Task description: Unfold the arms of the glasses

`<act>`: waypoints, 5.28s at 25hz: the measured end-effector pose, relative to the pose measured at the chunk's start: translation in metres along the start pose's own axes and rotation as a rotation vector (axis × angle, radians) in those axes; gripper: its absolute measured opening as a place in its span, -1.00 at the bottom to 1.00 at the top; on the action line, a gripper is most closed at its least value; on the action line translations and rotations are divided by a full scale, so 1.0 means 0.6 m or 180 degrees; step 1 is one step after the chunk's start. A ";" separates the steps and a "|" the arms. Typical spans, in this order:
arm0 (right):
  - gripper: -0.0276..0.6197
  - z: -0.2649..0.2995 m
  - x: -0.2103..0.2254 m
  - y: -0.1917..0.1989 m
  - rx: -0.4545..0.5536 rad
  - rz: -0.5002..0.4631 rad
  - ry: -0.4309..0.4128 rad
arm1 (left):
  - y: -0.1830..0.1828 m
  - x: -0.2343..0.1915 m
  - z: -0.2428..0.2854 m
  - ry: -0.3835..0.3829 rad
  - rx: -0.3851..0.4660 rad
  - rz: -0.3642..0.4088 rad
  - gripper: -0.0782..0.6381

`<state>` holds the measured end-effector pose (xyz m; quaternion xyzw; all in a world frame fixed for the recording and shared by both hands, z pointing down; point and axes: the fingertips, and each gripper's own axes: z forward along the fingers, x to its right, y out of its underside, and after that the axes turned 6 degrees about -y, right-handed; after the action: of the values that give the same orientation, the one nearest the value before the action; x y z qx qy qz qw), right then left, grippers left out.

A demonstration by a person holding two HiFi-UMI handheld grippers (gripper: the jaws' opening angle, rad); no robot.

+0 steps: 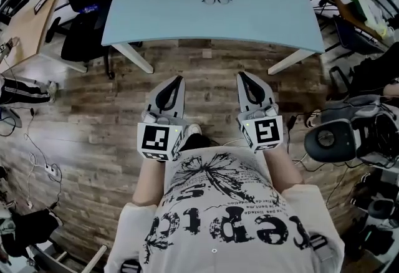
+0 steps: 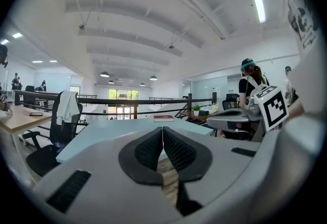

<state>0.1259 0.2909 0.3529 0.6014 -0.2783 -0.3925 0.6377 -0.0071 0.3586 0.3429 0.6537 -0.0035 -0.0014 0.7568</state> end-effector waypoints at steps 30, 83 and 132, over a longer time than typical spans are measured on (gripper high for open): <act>-0.88 0.403 0.300 -0.004 -0.0105 -0.0052 -0.0209 | -0.068 -0.165 0.441 -0.0241 -0.0035 -0.0038 -0.73; -0.66 0.727 0.510 0.416 -0.3295 -0.1480 -0.2246 | 0.193 -0.215 0.928 0.0603 -0.1675 -0.0021 -0.73; -0.81 0.668 0.513 0.428 -0.3382 -0.1254 -0.2385 | 0.274 -0.033 0.958 0.3043 -0.2332 0.2619 -0.69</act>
<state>0.0021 -0.1945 0.6189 0.0694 -0.1351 -0.7667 0.6238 -0.0312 -0.1861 0.5891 0.2334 0.0827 0.5678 0.7851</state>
